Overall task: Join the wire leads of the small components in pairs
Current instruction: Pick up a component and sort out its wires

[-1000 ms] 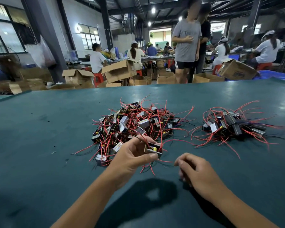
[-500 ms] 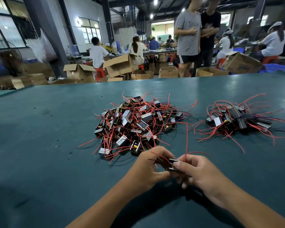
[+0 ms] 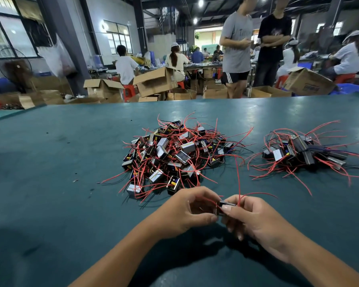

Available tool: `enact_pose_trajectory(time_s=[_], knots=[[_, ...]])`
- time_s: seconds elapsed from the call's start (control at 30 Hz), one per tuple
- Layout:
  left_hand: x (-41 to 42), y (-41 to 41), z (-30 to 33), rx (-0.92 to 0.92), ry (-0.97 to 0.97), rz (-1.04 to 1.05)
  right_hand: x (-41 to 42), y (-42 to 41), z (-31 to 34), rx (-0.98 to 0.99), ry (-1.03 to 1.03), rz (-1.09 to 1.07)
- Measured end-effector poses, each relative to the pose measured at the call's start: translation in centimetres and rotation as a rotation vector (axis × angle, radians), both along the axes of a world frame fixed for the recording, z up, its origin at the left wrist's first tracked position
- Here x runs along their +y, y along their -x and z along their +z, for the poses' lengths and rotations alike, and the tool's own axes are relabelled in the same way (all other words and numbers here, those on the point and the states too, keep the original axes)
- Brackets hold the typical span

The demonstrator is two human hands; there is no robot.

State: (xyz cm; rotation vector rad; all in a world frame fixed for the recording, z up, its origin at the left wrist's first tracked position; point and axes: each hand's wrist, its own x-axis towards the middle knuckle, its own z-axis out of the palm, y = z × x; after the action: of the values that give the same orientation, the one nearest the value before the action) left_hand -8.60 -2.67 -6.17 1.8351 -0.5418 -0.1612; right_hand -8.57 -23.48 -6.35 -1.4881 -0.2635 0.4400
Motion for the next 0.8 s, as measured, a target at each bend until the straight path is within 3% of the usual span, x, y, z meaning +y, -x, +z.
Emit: enact_pose_trajectory(time_s=[0.1, 0.4, 0.6, 0.8], knots=[[-0.2, 0.1, 0.1, 0.001, 0.022, 0.007, 0.1, 0.2, 0.3, -0.038, -0.007, 0.03], [-0.5, 0.2, -0.4, -0.131, 0.016, 0.004, 0.0, 0.2, 0.4, 0.087, -0.101, 0.023], [0.5, -0.5, -0.3, -0.107, 0.084, 0.031, -0.2, 0.2, 0.2, 0.17, -0.198, -0.007], [1.9, -0.9, 0.3, -0.125, -0.071, -0.041, -0.5, -0.1, 0.1, 0.038, 0.036, -0.021]])
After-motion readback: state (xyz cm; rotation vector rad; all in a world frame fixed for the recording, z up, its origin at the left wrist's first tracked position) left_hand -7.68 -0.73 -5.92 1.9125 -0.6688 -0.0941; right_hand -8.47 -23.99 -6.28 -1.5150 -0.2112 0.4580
